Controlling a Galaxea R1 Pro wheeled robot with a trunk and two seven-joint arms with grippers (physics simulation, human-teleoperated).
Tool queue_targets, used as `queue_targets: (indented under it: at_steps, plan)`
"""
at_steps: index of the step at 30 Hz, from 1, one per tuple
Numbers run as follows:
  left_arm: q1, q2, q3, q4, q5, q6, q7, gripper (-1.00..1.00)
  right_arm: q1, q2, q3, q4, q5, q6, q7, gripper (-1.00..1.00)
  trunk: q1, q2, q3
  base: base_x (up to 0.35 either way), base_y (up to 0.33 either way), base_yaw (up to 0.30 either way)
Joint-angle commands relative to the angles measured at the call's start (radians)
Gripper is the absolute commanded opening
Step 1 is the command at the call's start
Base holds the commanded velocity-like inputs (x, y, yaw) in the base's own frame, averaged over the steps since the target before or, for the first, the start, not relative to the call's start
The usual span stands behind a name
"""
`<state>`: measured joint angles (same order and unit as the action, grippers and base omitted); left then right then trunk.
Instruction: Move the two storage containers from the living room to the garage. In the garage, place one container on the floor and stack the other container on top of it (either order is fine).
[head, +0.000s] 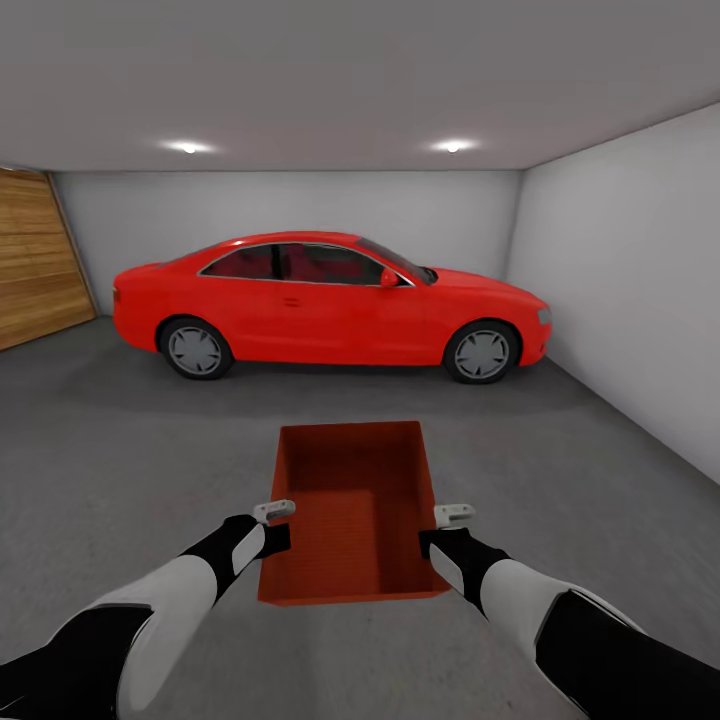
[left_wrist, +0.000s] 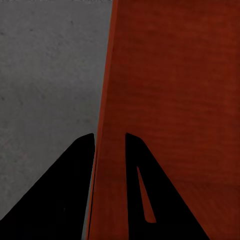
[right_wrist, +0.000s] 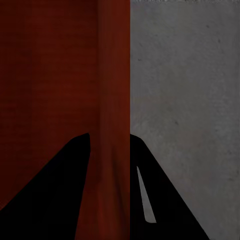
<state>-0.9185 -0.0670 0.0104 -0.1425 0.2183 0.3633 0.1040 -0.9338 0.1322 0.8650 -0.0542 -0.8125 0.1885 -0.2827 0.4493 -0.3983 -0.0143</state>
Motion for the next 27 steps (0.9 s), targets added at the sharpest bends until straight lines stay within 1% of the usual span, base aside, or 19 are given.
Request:
queue_targets:
  at_steps: [1,13,21,27]
  plan:
    - [0.000,-0.001,0.011,-0.004,-0.018,0.006,0.010,-1.00,0.000,0.010,0.018,-0.003,-0.018,0.006,-0.004,-1.00,0.001,-0.002,-0.001,0.100,0.000,0.000]
    - [0.000,-0.001,0.011,-0.004,-0.018,0.006,0.010,-1.00,0.000,0.010,0.018,-0.003,-0.018,0.006,-0.003,-1.00,0.001,-0.002,-0.001,0.110,0.000,0.000]
    - [0.000,-0.001,0.011,-0.003,-0.017,0.006,0.010,-1.00,0.000,0.010,0.019,-0.003,-0.019,0.006,-0.004,-1.00,0.001,-0.002,-0.001,0.295,0.052,0.000]
    - [0.000,-0.001,0.011,-0.003,-0.017,0.006,0.010,-1.00,0.000,0.009,0.018,-0.003,-0.019,0.005,-0.004,-1.00,0.001,-0.002,-0.001,0.318,0.072,-0.215]
